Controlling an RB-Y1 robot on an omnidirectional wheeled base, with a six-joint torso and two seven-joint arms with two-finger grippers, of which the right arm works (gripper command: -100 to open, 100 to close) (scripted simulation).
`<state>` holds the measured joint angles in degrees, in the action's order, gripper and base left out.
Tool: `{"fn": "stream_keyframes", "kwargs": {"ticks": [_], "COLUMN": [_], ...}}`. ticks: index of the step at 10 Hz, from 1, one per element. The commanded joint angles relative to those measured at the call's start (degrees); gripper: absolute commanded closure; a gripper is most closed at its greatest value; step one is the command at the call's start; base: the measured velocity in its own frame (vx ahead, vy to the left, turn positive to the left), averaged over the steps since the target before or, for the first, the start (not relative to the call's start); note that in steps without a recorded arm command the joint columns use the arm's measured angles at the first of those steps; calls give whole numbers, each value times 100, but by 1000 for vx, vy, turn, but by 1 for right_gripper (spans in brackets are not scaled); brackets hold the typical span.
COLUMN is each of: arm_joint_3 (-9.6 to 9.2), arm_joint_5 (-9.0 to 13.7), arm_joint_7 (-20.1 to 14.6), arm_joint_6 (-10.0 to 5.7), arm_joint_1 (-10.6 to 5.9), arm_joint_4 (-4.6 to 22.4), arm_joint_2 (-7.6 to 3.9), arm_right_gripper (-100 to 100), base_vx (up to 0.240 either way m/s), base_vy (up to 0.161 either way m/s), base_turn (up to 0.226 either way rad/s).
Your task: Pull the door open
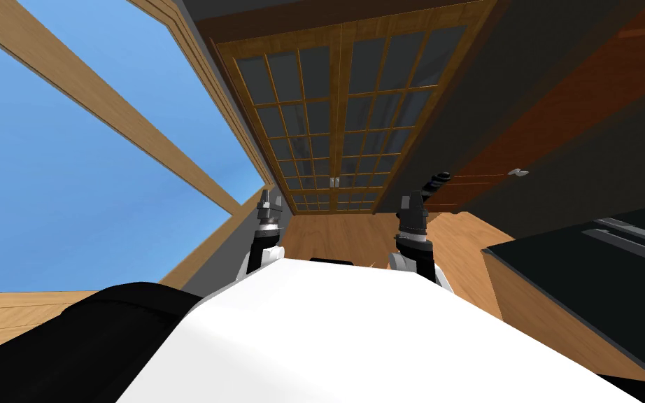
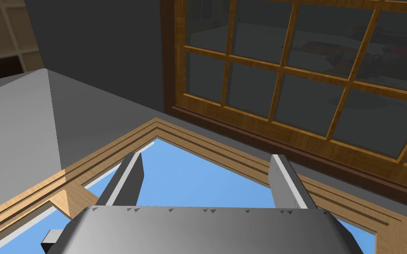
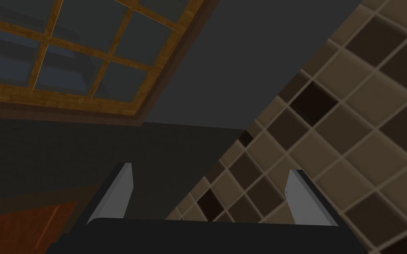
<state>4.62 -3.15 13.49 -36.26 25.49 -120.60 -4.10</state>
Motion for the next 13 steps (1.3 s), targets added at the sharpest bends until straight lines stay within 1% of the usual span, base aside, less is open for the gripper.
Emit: {"fn": "stream_keyframes", "kwargs": {"ticks": [1,2,3,13], "arm_joint_3": [35,55,94,332], "arm_joint_5": [-161,-217,-327,-993], "arm_joint_7": [166,221,331,995], "arm_joint_6": [-59,-81,-123,-380], "arm_joint_1": [-70,-98,-154,-496], "arm_joint_4": [235,322,497,1553], "arm_joint_2": [-14,-24,-44,-113], "arm_right_gripper": [-100,-100,-100,-100], "base_vx": [127,119,139,96], "base_vy": [61,63,47,41], "base_turn": [-33,-26,-29,-23]}}
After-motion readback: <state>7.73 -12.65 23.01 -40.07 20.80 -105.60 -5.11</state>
